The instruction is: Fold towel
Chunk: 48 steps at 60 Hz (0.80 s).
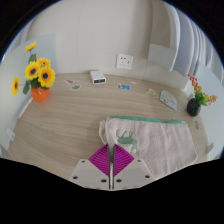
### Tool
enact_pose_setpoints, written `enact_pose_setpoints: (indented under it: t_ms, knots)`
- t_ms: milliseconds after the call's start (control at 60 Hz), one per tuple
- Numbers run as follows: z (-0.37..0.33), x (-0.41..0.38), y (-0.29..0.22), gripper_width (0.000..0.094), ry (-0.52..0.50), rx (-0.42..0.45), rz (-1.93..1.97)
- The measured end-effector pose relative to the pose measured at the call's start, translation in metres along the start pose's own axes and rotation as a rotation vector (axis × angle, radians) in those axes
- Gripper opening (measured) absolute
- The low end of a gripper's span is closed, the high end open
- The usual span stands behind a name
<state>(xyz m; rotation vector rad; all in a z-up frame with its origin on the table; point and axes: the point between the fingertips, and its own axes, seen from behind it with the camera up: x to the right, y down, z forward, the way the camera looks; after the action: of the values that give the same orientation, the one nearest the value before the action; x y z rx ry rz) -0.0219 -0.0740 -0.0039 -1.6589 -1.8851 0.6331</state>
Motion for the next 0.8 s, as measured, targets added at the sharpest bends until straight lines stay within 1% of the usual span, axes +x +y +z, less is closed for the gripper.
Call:
enact_pose_setpoints:
  t_ms: [33,117,217,300,383,483,567,667,750,800]
  knots:
    - [-0.01,-0.007,-0.006,0.0028,-0.038,0.005,0.039]
    - [-0.04,-0.009,-0.035,0.0028,-0.094,0.044,0.112]
    - [-0.077,0.023,-0.073,0.0029,-0.132,0.11,0.204]
    - [-0.099,0.071,-0.097,0.0028,-0.111,0.161,0.265]
    - [-0.106,0.129,-0.102,0.0029,-0.073,0.182,0.318]
    - [-0.094,0.198,-0.082,0.0027,-0.015,0.162,0.361]
    - [-0.078,0.235,-0.059,0.0029,-0.004,0.125,0.4]
    - [-0.049,0.246,-0.029,0.0028,-0.045,0.054,0.438]
    - [-0.028,0.258,-0.01,0.0031,-0.032,0.024,0.459]
    - [-0.018,0.261,0.001,0.0062,-0.035,-0.001,0.471]
